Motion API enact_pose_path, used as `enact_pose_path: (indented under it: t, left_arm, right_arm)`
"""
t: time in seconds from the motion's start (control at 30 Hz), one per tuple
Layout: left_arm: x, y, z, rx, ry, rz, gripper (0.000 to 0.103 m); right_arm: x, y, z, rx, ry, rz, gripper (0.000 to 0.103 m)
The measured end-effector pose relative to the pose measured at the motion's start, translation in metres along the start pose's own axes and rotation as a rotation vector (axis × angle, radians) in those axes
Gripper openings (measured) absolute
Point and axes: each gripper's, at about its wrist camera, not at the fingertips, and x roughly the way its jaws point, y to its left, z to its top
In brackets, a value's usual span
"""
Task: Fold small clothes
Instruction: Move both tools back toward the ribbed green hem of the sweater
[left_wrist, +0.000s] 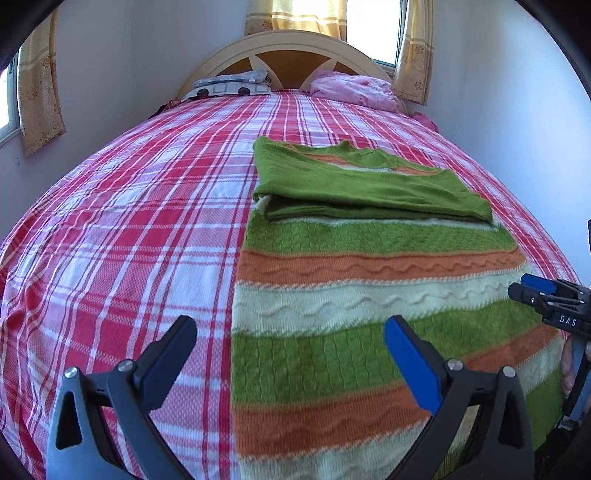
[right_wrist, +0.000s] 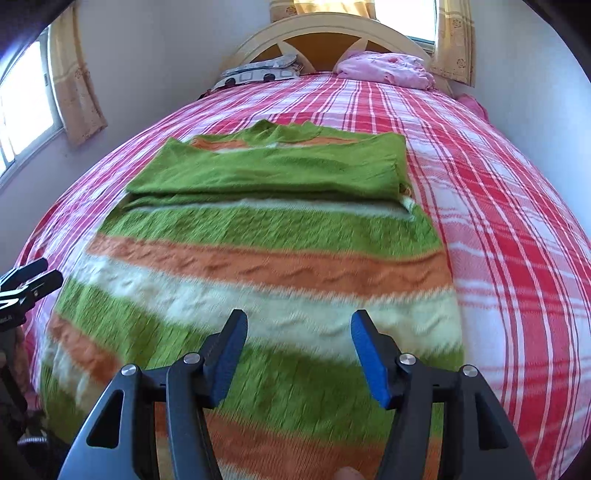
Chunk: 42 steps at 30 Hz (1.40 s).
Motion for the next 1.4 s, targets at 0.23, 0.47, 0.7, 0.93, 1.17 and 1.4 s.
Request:
enact_pose_path:
  t: [0.23, 0.47, 0.7, 0.93, 1.17, 1.4]
  left_arm:
    - [-0.011, -0.005, -0.021, 0.000, 0.038, -0.005, 0.103]
    - [-0.013, -0.008, -0.038, 0.026, 0.069, 0.011, 0.103]
    - [-0.021, -0.006, -0.053, -0.013, 0.108, -0.021, 0.103]
    - [-0.032, -0.009, -0.063, -0.029, 0.135, -0.054, 0.103]
    - [-0.054, 0.006, -0.081, -0.116, 0.178, -0.099, 0.103]
    - [-0.053, 0.015, -0.094, -0.180, 0.243, -0.178, 0.080]
  right_arm:
    - [-0.013, 0.015, -0.029, -0.048, 0.009, -0.018, 0.060]
    - [-0.029, 0.026, -0.043, -0.086, -0.009, -0.025, 0.060]
    - [-0.043, 0.036, -0.060, -0.118, -0.004, -0.013, 0.060]
    - [-0.051, 0.035, -0.075, -0.115, 0.010, -0.040, 0.060]
    - [-0.059, 0.022, -0.093, -0.094, 0.025, -0.104, 0.060]
    - [-0.063, 0.020, -0.102, -0.084, 0.036, -0.071, 0.060]
